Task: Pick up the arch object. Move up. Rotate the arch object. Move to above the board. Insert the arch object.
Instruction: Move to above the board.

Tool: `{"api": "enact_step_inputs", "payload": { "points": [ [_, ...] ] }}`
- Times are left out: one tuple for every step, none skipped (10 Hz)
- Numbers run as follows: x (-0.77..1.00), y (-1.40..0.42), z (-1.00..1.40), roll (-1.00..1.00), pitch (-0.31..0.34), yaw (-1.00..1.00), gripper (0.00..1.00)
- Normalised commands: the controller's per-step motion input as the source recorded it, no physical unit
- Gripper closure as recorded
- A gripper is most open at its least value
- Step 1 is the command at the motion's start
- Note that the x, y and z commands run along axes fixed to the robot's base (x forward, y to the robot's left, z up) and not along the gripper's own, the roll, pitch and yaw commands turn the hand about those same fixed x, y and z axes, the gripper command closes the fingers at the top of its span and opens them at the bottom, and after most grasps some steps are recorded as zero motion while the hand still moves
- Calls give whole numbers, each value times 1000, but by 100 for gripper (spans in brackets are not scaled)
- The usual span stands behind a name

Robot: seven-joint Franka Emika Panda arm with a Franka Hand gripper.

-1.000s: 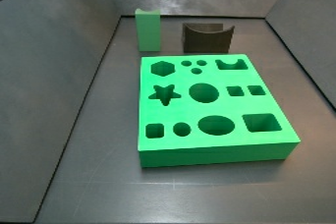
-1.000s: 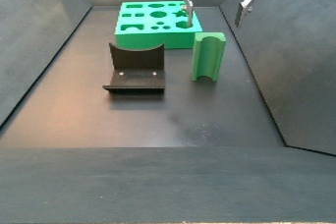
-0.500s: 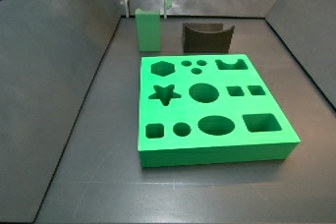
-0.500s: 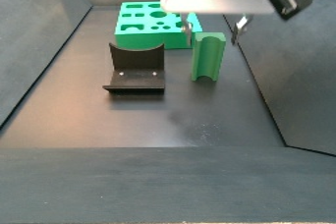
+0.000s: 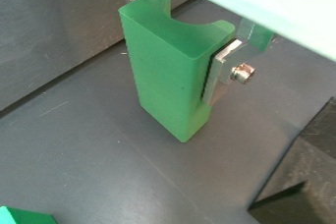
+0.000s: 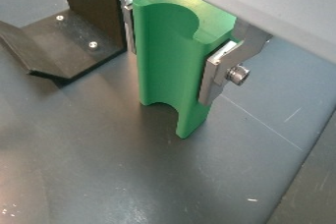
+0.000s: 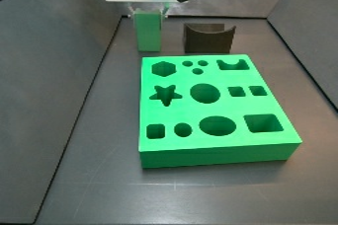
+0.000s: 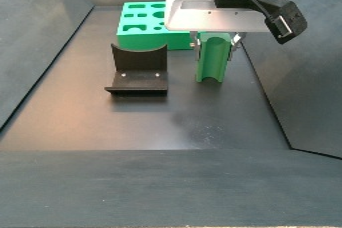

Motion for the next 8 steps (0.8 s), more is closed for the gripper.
{"api": "enact_step_inputs", "payload": {
  "points": [
    [-103, 122, 1000, -14, -126, -35, 100],
    [-102, 111, 1000, -37, -83, -29, 100],
    [-94, 108, 1000, -59, -38, -24, 100],
    [-90, 107, 1000, -72, -9, -22, 100],
    [-86, 102, 1000, -93, 15, -24, 100],
    [-86, 101, 1000, -104, 12, -25, 100],
    [-85, 96, 1000, -116, 4, -27, 100],
    [-84, 93, 1000, -128, 1, -30, 100]
  ]
}}
